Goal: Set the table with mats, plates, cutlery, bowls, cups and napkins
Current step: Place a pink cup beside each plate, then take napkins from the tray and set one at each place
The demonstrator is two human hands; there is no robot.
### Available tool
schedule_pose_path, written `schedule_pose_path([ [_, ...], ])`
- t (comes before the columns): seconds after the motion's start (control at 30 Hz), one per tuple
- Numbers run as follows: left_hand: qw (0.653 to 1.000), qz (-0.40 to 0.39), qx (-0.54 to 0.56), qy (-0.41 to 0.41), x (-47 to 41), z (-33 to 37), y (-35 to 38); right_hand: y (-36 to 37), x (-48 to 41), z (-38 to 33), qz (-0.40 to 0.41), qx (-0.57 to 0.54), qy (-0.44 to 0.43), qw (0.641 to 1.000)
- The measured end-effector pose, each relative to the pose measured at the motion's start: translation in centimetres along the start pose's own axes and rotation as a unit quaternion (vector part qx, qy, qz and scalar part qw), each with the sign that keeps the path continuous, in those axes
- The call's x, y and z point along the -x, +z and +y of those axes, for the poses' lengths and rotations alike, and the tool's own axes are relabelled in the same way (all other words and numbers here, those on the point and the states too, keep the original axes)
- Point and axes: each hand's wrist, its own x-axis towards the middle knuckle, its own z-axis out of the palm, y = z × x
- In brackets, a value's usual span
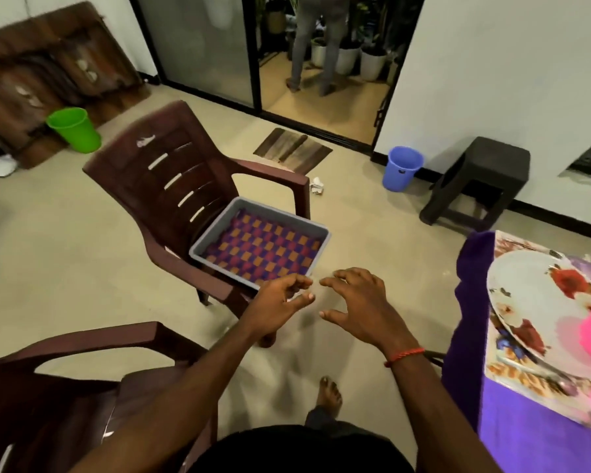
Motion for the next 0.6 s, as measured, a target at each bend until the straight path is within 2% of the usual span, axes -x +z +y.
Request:
schedule_pose_path([
  [0.17, 0.998, 0.004, -0.052, -0.028, -5.5, 0.5, 0.3, -1.1, -6.3, 3.9, -0.012, -0.016, -0.031, 0.999],
  [0.47, 0.994, 0.062, -0.021, -0.088, -10.0, -1.2, 0.8, -0.3, -14.1, 8.0, -0.105, -0.097, -0.066, 0.988],
  [0.6, 0.989, 0.088, 0.002, -0.118, -12.1, -2.6, -0.3, 0.0, -18.6, 8.2, -0.132, -0.092, -0.100, 0.982],
])
